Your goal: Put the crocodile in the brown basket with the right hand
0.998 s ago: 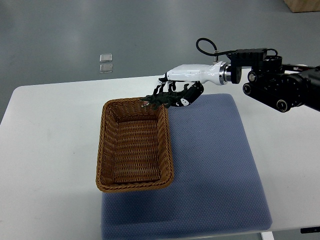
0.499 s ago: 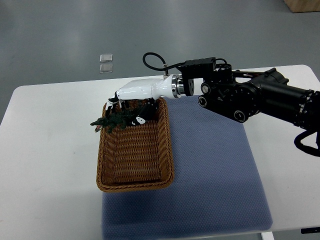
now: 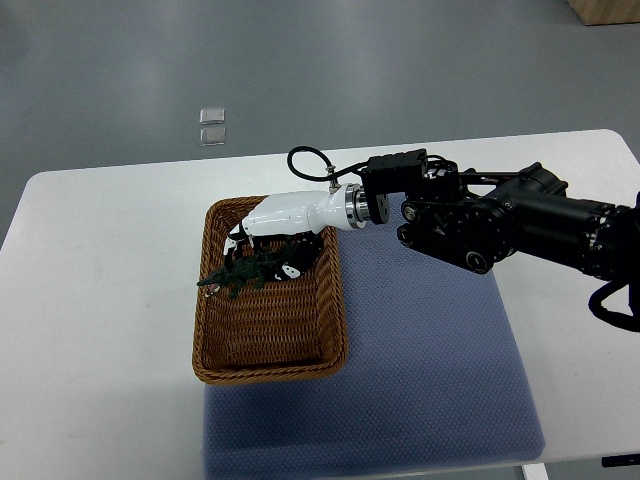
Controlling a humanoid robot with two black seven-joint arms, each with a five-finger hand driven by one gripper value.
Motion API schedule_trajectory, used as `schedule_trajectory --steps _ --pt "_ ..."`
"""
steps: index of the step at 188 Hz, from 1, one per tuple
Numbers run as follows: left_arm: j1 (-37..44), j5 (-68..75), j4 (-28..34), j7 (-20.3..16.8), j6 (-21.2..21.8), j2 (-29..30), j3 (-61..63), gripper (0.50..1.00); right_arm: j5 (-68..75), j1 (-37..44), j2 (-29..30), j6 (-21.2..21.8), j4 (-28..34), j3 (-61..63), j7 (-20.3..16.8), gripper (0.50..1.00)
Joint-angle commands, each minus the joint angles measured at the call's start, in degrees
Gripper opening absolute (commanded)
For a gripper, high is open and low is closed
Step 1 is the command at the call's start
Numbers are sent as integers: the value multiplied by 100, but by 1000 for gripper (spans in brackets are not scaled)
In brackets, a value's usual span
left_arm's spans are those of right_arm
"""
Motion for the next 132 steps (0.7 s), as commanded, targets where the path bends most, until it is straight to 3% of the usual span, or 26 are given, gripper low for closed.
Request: schedule_trajectory --steps 1,16,30,41,105,132 --pt "0 0 0 0 0 0 0 1000 8 -28 -10 -16 -33 6 0 599" --pt "0 0 0 0 0 0 0 1000 43 -64 -37 -8 -50 6 0 776" --pt "0 0 0 0 0 0 0 1000 69 -64 -72 36 -50 6 0 836" --pt "0 -9 0 0 0 0 0 1000 96 -64 -98 45 -50 15 0 911" --pt "0 0 0 0 0 0 0 1000 377 -37 -467 71 -50 85 0 924" --pt "0 0 0 0 0 0 0 1000 1334 16 -661 554 -50 164 0 921"
